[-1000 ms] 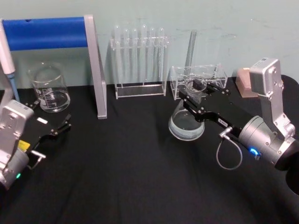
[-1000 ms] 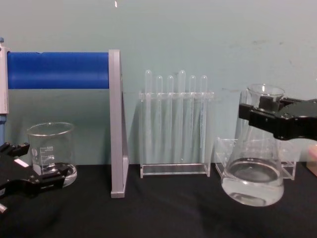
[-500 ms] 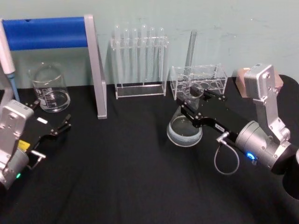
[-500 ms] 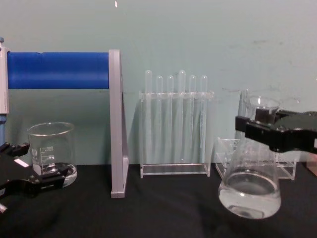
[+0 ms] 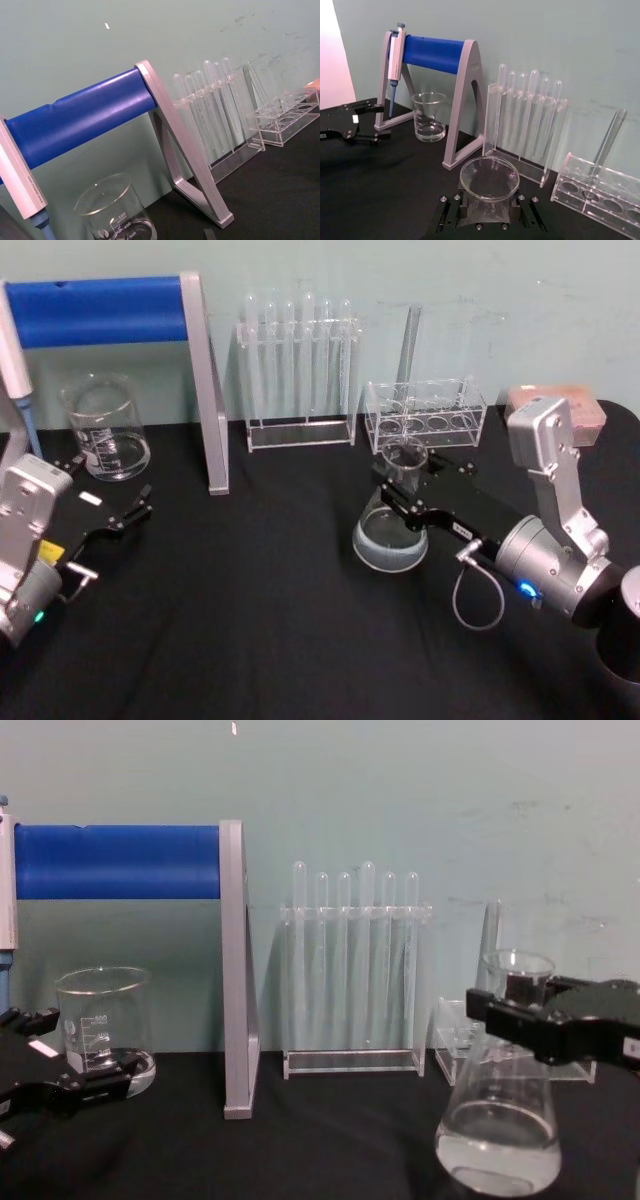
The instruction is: Grasp the erlenmeyer flask with one hand, shake it three times, then place it back.
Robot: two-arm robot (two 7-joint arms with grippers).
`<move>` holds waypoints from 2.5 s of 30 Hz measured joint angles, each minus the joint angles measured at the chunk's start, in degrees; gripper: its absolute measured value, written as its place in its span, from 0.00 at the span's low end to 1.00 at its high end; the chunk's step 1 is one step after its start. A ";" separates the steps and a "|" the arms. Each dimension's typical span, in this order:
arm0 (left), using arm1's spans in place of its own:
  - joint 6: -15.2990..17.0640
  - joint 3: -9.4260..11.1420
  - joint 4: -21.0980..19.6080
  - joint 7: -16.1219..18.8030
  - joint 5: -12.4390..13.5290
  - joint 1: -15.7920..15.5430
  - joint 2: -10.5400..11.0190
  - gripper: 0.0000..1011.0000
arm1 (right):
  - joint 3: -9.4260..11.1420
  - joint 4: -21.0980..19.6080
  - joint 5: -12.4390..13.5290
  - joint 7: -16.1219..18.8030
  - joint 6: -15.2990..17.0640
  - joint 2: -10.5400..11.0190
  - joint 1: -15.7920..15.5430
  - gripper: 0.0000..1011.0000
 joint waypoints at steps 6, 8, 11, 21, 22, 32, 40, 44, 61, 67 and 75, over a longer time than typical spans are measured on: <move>0.00 0.00 0.00 0.00 0.00 0.00 0.00 0.99 | -0.52 0.98 -0.51 0.16 -0.32 -0.11 -0.14 0.45; 0.00 0.00 0.00 0.00 0.00 0.00 0.00 0.99 | -0.77 1.31 -0.71 0.25 -0.39 -0.13 -0.21 0.45; 0.00 0.00 0.00 0.00 0.00 0.00 0.00 0.99 | -1.13 1.65 -1.01 0.41 -0.43 -0.12 -0.38 0.45; 0.00 0.00 0.00 0.00 0.00 0.00 0.00 0.99 | -1.77 2.25 -1.63 0.81 -0.51 -0.12 -0.76 0.45; 0.00 0.00 0.00 0.00 0.00 0.00 0.00 0.99 | -1.79 2.29 -1.64 0.82 -0.51 -0.13 -0.78 0.45; 0.00 0.00 0.00 0.00 0.00 0.00 0.00 0.99 | -2.01 2.48 -1.89 0.85 -0.24 -0.25 -0.99 0.45; 0.00 0.00 0.00 0.00 0.00 0.00 0.00 0.99 | -2.10 2.53 -2.05 0.89 0.00 -0.23 -1.19 0.45; 0.00 0.00 0.00 0.00 0.00 0.00 0.00 0.99 | -2.11 2.53 -2.11 0.90 0.07 -0.24 -1.25 0.45; 0.00 0.00 0.00 0.00 0.00 0.00 0.00 0.99 | -2.14 2.44 -2.38 0.80 0.18 -0.24 -1.29 0.45; 0.00 0.00 0.00 0.00 0.00 0.00 0.00 0.99 | -2.12 2.43 -2.36 0.79 0.18 -0.24 -1.28 0.45; 0.00 0.00 0.00 0.00 0.00 0.00 0.00 0.99 | -2.10 2.42 -2.31 0.79 0.16 -0.24 -1.24 0.62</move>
